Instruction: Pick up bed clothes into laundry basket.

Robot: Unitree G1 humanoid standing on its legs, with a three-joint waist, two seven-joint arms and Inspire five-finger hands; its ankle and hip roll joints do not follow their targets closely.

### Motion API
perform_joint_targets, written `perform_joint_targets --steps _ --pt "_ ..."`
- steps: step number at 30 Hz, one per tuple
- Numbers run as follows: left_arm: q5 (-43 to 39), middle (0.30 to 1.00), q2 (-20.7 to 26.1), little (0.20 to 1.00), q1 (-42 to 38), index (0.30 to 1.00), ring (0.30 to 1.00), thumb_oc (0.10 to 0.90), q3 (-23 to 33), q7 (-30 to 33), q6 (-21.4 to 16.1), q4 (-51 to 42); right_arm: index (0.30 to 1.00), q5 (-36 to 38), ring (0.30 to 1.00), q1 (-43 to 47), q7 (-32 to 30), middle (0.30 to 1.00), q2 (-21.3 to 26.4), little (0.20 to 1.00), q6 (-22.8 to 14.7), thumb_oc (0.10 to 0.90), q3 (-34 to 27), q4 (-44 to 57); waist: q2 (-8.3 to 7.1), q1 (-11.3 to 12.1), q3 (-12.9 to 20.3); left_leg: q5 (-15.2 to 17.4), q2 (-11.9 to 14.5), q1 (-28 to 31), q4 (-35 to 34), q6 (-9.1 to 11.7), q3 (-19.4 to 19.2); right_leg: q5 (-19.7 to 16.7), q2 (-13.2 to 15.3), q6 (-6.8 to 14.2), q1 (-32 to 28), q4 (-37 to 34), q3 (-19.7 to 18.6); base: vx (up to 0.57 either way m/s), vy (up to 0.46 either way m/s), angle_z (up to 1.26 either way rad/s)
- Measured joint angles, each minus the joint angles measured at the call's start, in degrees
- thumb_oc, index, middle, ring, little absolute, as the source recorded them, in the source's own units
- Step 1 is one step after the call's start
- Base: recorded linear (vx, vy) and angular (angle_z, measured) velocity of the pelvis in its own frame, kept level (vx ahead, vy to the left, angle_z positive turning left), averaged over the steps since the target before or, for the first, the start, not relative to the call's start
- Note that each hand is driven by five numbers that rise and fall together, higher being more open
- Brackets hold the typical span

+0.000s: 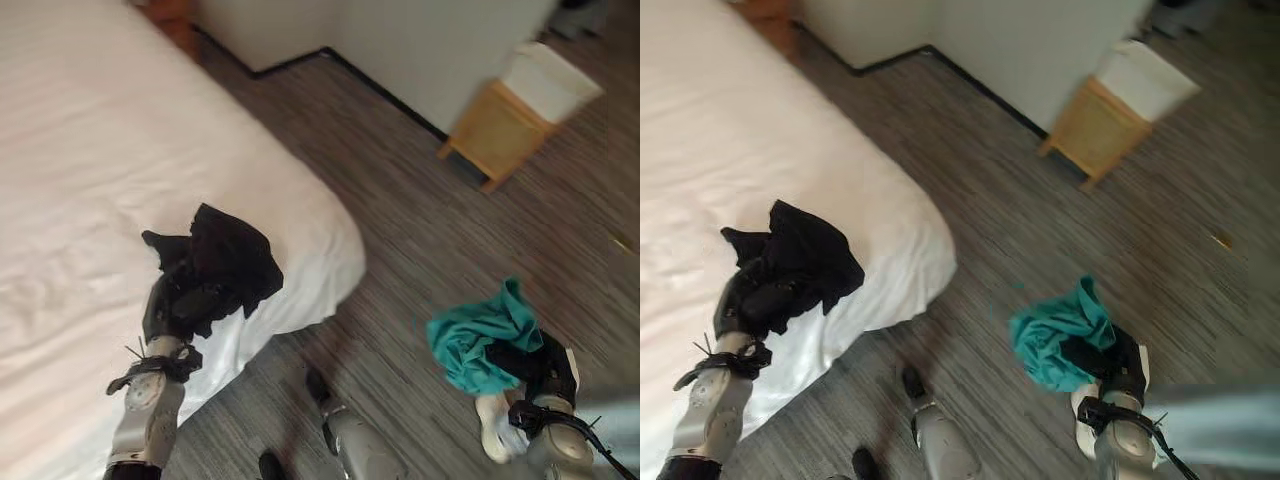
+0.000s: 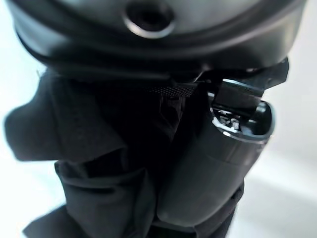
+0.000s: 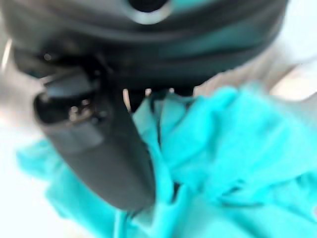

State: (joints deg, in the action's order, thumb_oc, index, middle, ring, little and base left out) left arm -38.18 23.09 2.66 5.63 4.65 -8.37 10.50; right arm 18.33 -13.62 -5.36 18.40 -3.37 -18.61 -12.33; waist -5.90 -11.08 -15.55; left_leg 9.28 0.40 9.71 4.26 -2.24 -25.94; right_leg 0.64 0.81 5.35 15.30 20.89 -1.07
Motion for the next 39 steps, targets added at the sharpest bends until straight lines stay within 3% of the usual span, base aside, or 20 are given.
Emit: perform_joint_targets --steps 1,2,3,5,6,7,8,9,11,12,13,14,16,18,19,20,22,24,33,39 --pt "0.01 0.3 -0.75 0.3 1.06 0.3 0.3 0.4 0.72 0.04 0.0 0.15 0.3 0.11 0.3 0.0 -0.04 0.3 0.43 0.3 0.1 0.4 0.17 -0.26 1.29 1.2 -0.09 0.94 1.43 1.25 1.07 1.39 -4.57 3.1 2.09 -2.59 -0.87 6.59 6.97 -0.51 -0.294 -2.23" --pt "0.0 0.3 -1.36 0.3 3.29 0.3 0.3 0.4 1.2 0.08 0.01 0.22 0.3 0.45 0.3 -0.48 0.06 0.3 0.16 0.3 -0.01 0.4 1.04 -0.21 1.83 2.1 1.22 0.87 1.95 1.24 3.36 1.46 -5.62 3.57 3.73 -3.88 -3.84 8.7 9.6 -0.24 -0.163 -1.95" --pt "0.03 0.3 -1.21 0.3 3.85 0.3 0.3 0.4 1.24 0.11 0.04 0.41 0.3 0.49 0.3 -0.6 0.02 0.3 0.05 0.3 -0.03 0.4 1.64 -0.29 0.61 2.85 1.85 1.11 1.64 0.44 6.58 1.17 -5.04 2.76 5.47 -5.05 -4.87 9.68 9.11 -0.21 -0.191 -1.87" --pt "0.17 0.3 -1.28 0.3 4.39 0.3 0.3 0.4 1.04 0.16 0.3 0.7 0.3 0.49 0.3 0.56 0.05 0.3 -0.12 0.3 -0.04 0.4 2.89 -0.08 -1.3 3.82 3.1 0.94 1.87 -7.68 21.29 1.18 0.33 2.98 8.84 -5.71 -8.42 1.52 7.37 -0.31 -0.423 -1.19" --pt "0.49 0.3 -1.83 0.3 4.03 0.3 0.3 0.4 0.95 -0.18 0.6 -0.18 0.3 0.48 0.3 1.62 0.02 0.3 0.08 0.3 -0.02 0.4 2.81 0.15 -1.04 4.12 3.4 3.12 2.92 -10.59 17.9 -0.26 1.31 3.35 8.93 -4.97 -9.32 -4.19 7.4 -0.33 -0.61 -0.71" --pt "1.1 0.3 -2.75 0.3 5.09 0.3 0.3 0.4 1.13 -0.14 0.89 -2.61 0.3 0.5 0.3 1.83 0.22 0.3 1.23 0.3 -0.28 0.4 3.05 0.82 1.56 4.09 4.61 -3.24 6.55 -9.37 4.61 4.42 0.33 4.36 6.92 -2.18 -8.46 -6.59 11.24 -0.27 -0.648 -0.84" --pt "1.28 0.3 -3.24 0.3 5.2 0.3 0.3 0.4 2.59 -0.25 0.38 -2.82 0.3 1.04 0.3 2.98 0.17 0.3 0.28 0.3 -0.38 0.4 4.02 0.37 1.21 4.78 4.28 -4.29 6.06 -8.68 4.2 3.98 -2.7 3.98 7.42 -1.33 -9.56 -10.18 11.12 -0.18 -0.437 -0.7" --pt "1.27 0.3 -3.33 0.3 5.14 0.3 0.3 0.4 2.47 0.11 0.43 -2.11 0.3 1.6 0.3 3.0 0.77 0.3 0.46 0.3 -0.39 0.4 5.39 0.75 2.0 5.06 4.03 -4.55 7.13 -8.57 5.17 4.37 -2.18 0.94 5.74 -1.74 -12.14 -14.5 10.85 -0.15 -0.29 -0.57" --pt "1.7 0.3 -2.91 0.3 5.87 0.3 0.3 0.4 2.36 0.15 0.72 -1.67 0.3 2.43 0.3 2.42 2.04 0.3 1.21 0.3 -0.34 0.4 7.14 0.98 2.01 6.87 3.99 -4.82 8.42 -8.28 8.63 4.44 0.3 -0.1 4.36 -2.96 -13.74 -17.03 8.11 -0.18 -0.242 -0.61" --pt "2.25 0.3 -3.1 0.3 6.95 0.3 0.3 0.4 2.44 0.24 0.68 -1.71 0.3 2.86 0.3 3.05 2.34 0.3 1.84 0.3 -0.36 0.4 7.93 1.19 2.24 7.96 3.93 -5.16 8.41 -8.82 11.36 4.57 3.97 -0.64 3.62 -3.91 -14.54 -17.6 6.73 -0.24 -0.324 -0.86" --pt "2.2 0.3 -4.33 0.3 7.49 0.3 0.3 0.4 2.42 0.39 0.65 -1.98 0.3 4.14 0.3 3.78 2.61 0.3 4.38 0.3 -0.31 0.4 9.68 1.1 2.04 8.47 3.71 -6.36 7.62 -9.26 13.19 3.96 12.82 -0.61 2.94 -4.3 -14.21 -16.53 5.18 -0.22 -0.277 -0.84" --pt "2.18 0.3 -5.73 0.3 7.67 0.3 0.3 0.4 2.32 0.83 0.67 -1.93 0.3 4.59 0.3 4.19 3.44 0.3 5.82 0.3 -0.35 0.4 10.01 1.76 1.94 9.14 3.54 -6.8 7.34 -10.25 15.4 6.27 16.23 -0.86 3.54 -4.68 -15.28 -17.48 3.95 -0.08 -0.062 -0.58" --pt "2.23 0.3 -6.32 0.3 8.02 0.3 0.3 0.4 0.93 0.67 0.94 -1.97 0.3 5.65 0.3 5.3 3.15 0.3 5.66 0.3 -1.25 0.4 8.64 2.73 1.8 8.47 3.42 -5.87 6.06 -10.01 12.19 7.07 16.56 -0.86 3.56 -4.97 -16.21 -18.11 3.65 -0.04 -0.038 -0.23" --pt "2.34 0.3 -6.59 0.3 7.95 0.3 0.3 0.4 0.37 0.7 1.11 -2.83 0.3 5.65 0.3 5.96 3.07 0.3 5.62 0.3 -1.25 0.4 7.7 3.18 2.72 8.08 3.51 -6.98 4.63 -9.18 7.25 5.83 15.08 -0.85 2.56 -4.92 -16.18 -18.05 2.91 -0.04 0.004 -0.22" --pt "2.34 0.3 -6.69 0.3 7.85 0.3 0.3 0.4 0.05 0.69 1.11 -2.91 0.3 5.63 0.3 6.0 2.62 0.3 5.48 0.3 -1.27 0.4 7.32 3.67 3.73 6.96 3.68 -7.5 4.91 -8.51 4.2 4.34 12.88 -0.81 1.53 -4.87 -16.58 -18.29 3.19 -0.05 0.043 -0.07" --pt "2.41 0.3 -7.0 0.3 5.38 0.3 0.3 0.4 -2.85 1.44 1.23 -2.31 0.3 5.65 0.3 5.6 0.56 0.3 2.8 0.3 -1.74 0.4 9.19 3.63 7.07 6.99 3.78 -7.97 3.87 -4.71 -2.4 4.48 14.14 -0.15 1.36 -3.04 -17.52 -19.11 2.99 -0.03 0.027 0.07" --pt "12.8 0.3 -5.85 0.3 5.17 0.3 0.3 0.4 -2.54 3.76 1.32 -2.3 0.3 7.87 0.3 4.6 1.06 0.3 2.94 0.3 -1.81 0.4 9.06 3.53 7.14 6.56 4.52 -8.8 3.92 -4.83 -5.05 4.54 14.51 -0.53 1.47 -3.08 -16.69 -19.28 5.13 -0.02 0.061 0.21" --pt "16.96 0.3 -4.88 0.3 4.77 0.3 0.3 0.4 -0.51 4.52 1.33 -2.29 0.3 8.01 0.3 4.37 0.95 0.3 2.97 0.3 -1.67 0.4 8.74 3.35 7.06 6.41 4.53 -10.77 3.66 -4.7 -8.32 4.56 14.84 -1.02 1.43 -2.89 -15.8 -19.93 5.56 -0.03 0.093 0.16" --pt "17.92 0.3 -2.19 0.3 2.98 0.3 0.3 0.4 1.64 5.2 2.02 -1.35 0.3 9.46 0.3 9.02 1.36 0.3 5.08 0.3 -1.38 0.4 13.03 3.7 5.23 7.39 4.55 -11.29 3.28 -3.27 -9.3 4.43 15.57 -2.34 1.64 -2.64 -18.74 -23.21 6.47 -0.01 0.028 0.05" --pt "16.21 0.3 -3.97 0.3 2.65 0.3 0.3 0.4 -2.37 4.42 1.96 0.11 0.3 8.99 0.3 16.33 2.22 0.3 5.78 0.3 -1.41 0.4 17.22 6.53 4.92 9.22 4.56 -11.3 3.37 -2.55 -9.31 4.45 16.32 -2.37 1.61 -2.63 -20.01 -23.57 7.3 0.02 -0.01 0.06"
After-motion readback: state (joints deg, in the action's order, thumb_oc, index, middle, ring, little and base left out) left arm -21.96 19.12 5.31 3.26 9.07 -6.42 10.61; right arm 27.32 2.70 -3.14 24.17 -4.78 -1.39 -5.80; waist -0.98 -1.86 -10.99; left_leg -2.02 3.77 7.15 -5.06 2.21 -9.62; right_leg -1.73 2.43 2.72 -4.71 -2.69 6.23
